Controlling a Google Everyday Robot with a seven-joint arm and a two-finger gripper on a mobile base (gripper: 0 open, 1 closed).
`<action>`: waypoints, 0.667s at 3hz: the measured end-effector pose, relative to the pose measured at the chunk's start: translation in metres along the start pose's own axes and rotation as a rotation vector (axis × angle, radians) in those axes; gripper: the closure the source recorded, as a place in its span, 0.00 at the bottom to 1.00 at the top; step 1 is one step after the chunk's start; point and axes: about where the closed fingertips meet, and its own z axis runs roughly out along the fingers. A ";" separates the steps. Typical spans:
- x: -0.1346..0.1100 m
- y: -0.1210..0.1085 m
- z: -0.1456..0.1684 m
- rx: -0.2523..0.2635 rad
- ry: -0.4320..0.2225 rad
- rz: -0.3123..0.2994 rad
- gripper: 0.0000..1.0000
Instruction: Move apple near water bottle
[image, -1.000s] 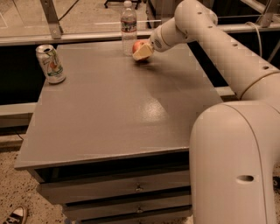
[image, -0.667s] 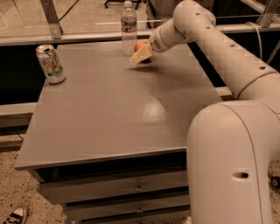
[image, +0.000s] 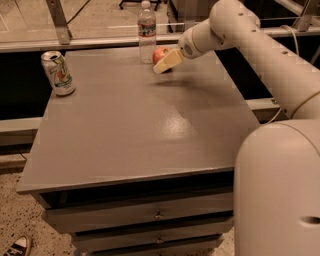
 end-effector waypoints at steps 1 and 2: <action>0.005 0.020 -0.081 -0.004 -0.115 -0.053 0.00; 0.012 0.056 -0.137 -0.057 -0.214 -0.102 0.00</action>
Offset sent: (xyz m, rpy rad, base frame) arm -0.2221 -0.1472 0.0846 0.1380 -0.2928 0.1928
